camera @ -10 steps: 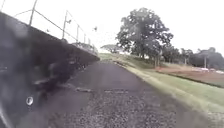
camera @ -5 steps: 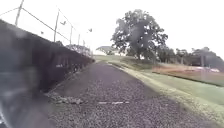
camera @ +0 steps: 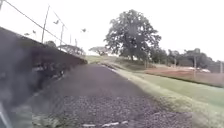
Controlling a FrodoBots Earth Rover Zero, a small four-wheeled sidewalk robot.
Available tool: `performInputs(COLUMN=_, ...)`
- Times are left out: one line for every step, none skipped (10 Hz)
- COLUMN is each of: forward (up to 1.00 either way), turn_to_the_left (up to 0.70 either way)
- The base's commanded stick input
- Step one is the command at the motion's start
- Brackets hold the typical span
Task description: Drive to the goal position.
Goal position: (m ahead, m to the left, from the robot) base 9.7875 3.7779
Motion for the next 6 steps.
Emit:
performInputs(forward=1.0, turn_to_the_left=0.0)
performInputs(forward=1.0, turn_to_the_left=0.07)
performInputs(forward=1.0, turn_to_the_left=0.38)
performInputs(forward=1.0, turn_to_the_left=0.21)
performInputs(forward=1.0, turn_to_the_left=0.0)
performInputs(forward=1.0, turn_to_the_left=0.0)
